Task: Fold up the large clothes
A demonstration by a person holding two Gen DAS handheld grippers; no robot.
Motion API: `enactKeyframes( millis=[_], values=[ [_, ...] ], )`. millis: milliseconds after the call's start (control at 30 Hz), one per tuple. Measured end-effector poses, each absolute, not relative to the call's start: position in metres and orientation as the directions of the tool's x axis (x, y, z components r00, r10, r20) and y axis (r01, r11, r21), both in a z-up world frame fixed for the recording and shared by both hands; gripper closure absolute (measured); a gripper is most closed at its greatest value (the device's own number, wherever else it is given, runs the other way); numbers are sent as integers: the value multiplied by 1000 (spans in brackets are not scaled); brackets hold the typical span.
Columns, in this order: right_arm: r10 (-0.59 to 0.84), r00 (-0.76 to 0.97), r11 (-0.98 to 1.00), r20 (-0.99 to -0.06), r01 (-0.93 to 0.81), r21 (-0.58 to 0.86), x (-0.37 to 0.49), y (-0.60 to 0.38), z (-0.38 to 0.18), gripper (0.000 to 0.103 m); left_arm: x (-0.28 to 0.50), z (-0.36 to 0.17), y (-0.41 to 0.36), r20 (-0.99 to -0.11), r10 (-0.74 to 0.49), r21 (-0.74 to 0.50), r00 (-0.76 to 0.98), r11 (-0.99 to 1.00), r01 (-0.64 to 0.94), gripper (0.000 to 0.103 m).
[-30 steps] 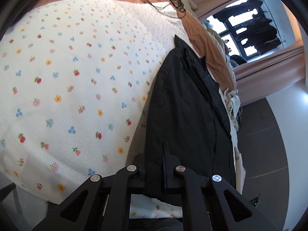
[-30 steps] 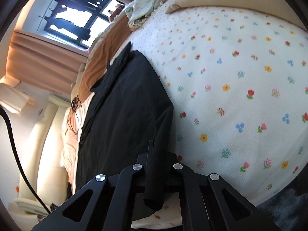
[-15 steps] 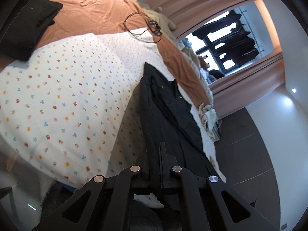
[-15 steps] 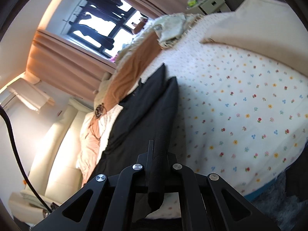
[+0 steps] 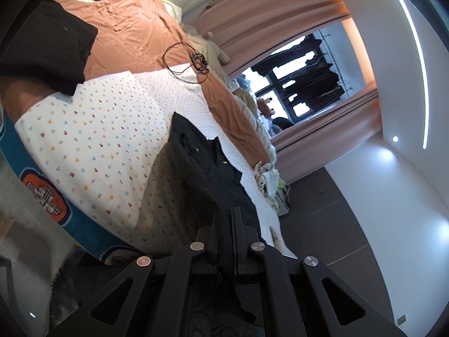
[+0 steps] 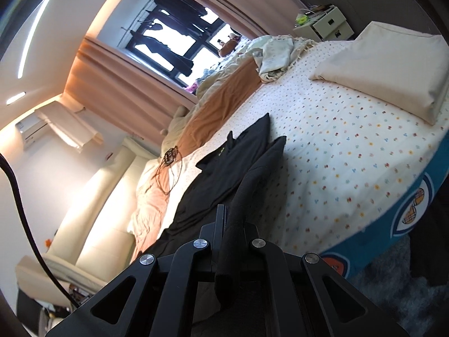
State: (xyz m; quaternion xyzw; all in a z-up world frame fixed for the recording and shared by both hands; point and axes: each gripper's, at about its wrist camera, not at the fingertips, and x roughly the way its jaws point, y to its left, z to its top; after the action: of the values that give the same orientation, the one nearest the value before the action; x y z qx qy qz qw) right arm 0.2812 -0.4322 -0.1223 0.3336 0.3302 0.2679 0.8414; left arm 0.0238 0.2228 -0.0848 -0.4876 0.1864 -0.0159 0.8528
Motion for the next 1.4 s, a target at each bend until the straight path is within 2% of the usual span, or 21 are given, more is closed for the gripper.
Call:
enactKeyframes(
  millis=[333, 567, 767, 967, 1400],
  values=[
    [692, 651, 605, -312, -287, 742, 214, -450, -99, 99, -48, -57, 209, -227, -195, -849, 954, 519, -96, 99],
    [707, 661, 565, -251, -316, 762, 192, -458, -74, 99, -67, -25, 203, -176, -199, -857, 964, 512, -51, 99],
    [712, 669, 561, -215, -357, 747, 212, -451, -41, 99, -43, -5, 216, -159, -172, -859, 972, 510, -50, 99],
    [713, 674, 546, -195, -358, 757, 244, -440, -32, 99, -16, 2, 230, -148, -171, -855, 974, 518, -39, 99],
    [706, 663, 590, -249, -356, 725, 361, -391, -4, 99, 86, 13, 273, -130, -130, -873, 983, 486, -51, 99]
  ],
)
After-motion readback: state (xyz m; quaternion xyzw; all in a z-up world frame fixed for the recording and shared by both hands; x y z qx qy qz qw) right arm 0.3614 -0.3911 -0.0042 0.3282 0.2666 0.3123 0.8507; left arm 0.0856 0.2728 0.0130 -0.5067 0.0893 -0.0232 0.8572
